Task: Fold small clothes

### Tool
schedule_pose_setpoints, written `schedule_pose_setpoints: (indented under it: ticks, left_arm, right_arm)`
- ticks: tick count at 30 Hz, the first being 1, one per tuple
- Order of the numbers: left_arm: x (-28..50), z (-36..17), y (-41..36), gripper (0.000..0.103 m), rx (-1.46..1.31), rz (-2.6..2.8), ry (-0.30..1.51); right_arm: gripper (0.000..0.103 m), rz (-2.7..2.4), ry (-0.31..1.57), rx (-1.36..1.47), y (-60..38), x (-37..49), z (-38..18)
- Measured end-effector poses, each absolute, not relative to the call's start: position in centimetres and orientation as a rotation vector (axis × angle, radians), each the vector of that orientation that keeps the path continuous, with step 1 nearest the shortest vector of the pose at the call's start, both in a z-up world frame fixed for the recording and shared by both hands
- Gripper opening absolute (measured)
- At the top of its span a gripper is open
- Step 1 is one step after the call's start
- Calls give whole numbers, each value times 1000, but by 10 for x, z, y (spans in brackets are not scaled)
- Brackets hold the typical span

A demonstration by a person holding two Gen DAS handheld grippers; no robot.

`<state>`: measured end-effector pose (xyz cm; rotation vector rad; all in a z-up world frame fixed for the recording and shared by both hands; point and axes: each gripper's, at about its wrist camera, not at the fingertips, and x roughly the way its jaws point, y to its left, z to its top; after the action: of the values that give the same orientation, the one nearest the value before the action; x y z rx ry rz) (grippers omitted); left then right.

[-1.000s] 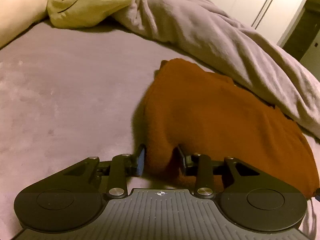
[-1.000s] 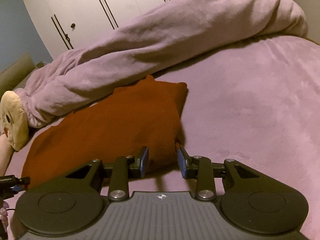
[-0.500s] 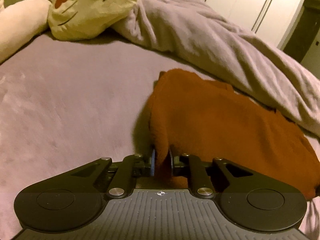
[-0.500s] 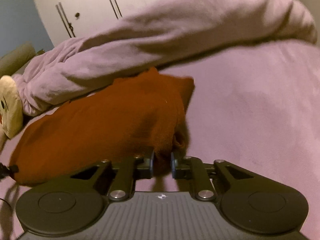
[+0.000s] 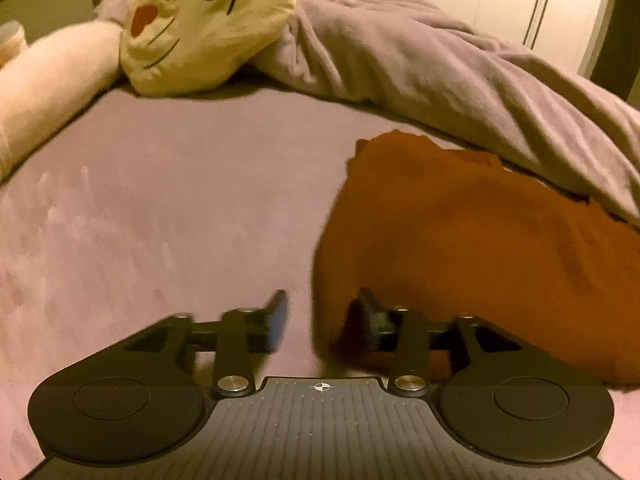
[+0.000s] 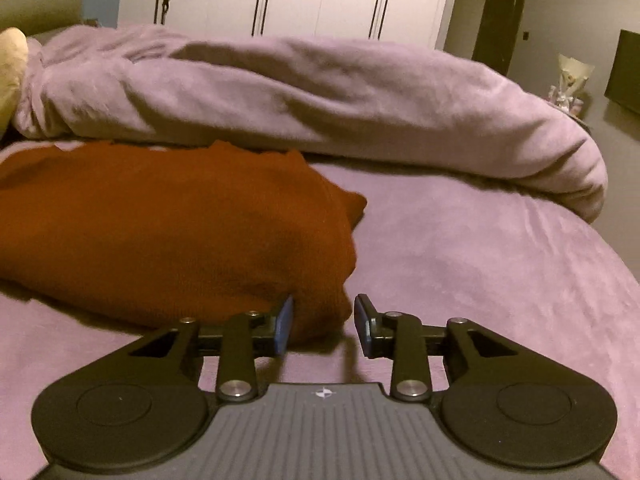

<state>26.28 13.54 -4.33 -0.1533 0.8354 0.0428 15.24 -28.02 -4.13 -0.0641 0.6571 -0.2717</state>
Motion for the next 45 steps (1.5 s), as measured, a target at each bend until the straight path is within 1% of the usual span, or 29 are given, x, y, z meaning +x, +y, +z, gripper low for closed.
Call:
schedule_pose_setpoints:
  ticks: [2,4,9,12,15,17,20,22,24,25,26,27,29,31,32,33,35,36,37,38,39,40,41,45]
  left_arm:
    - [260,-42,136,56,-190,18,839]
    - [258,-44,136,59,-222,-5,855]
    - [256,-49,130,65,-226,-19,879]
    - [259,-50,131,69,-255,-34,890]
    - [264,-52,135,71,-294,-45,894]
    - [270,-54,139,75,-324,-62,901]
    - [279,-58,147,76,-389,-90,909]
    - [285,-58,152,73,-442,-118,896]
    - [293,-60,156,60,-481,-135,900]
    - [297,-61,156,57,-488,-141,904]
    - [302,-62,156,48,-486,-151,907]
    - [305,-62,155,42,-480,-166,911]
    - [311,-64,151,41,-456,-171,913]
    - [318,-65,145,47,-422,-179,921]
    - [321,-66,143,55,-412,-190,922]
    - [325,-67,142,59,-418,-198,926]
    - [331,-68,139,58,-435,-197,930]
    - [334,-68,138,47,-437,-196,932]
    - [336,-68,137,42,-434,-193,934]
    - [338,-67,137,34,-436,-191,939]
    - [340,-66,138,24,-441,-188,944]
    - [341,-64,139,20,-456,-193,946]
    - [341,-60,141,18,-474,-199,944]
    - [338,-38,138,17,-504,-202,919]
  right_arm:
    - [32,-280,648,-70,-280,148,-37]
    - [34,-287,643,-63,-281,144,-33]
    - [36,-253,620,-23,-273,130,-27]
    - [40,-222,628,-44,-262,127,-30]
    - [41,-197,643,-52,-253,125,-34]
    - [42,-184,653,-47,-249,125,-36]
    - [45,-169,665,-44,-245,123,-39]
    - [47,-158,664,-44,-243,122,-41]
    - [48,-150,666,-41,-241,120,-42]
    - [48,-146,666,-39,-241,119,-42]
    - [48,-139,668,-37,-240,120,-43]
    - [48,-137,669,-37,-239,121,-43]
    - [48,-135,667,-38,-237,121,-44]
    - [48,-131,663,-35,-235,121,-44]
    - [48,-127,661,-32,-234,120,-44]
    - [48,-123,660,-33,-233,120,-44]
    - [48,-121,659,-31,-232,120,-45]
    - [48,-119,660,-28,-232,120,-45]
    - [48,-114,663,-25,-232,121,-46]
    - [48,-111,664,-23,-231,121,-47]
    - [48,-108,664,-22,-231,120,-47]
    - [48,-104,663,-25,-230,120,-46]
    - [48,-104,659,-30,-230,119,-46]
    - [48,-106,642,-23,-235,117,-42]
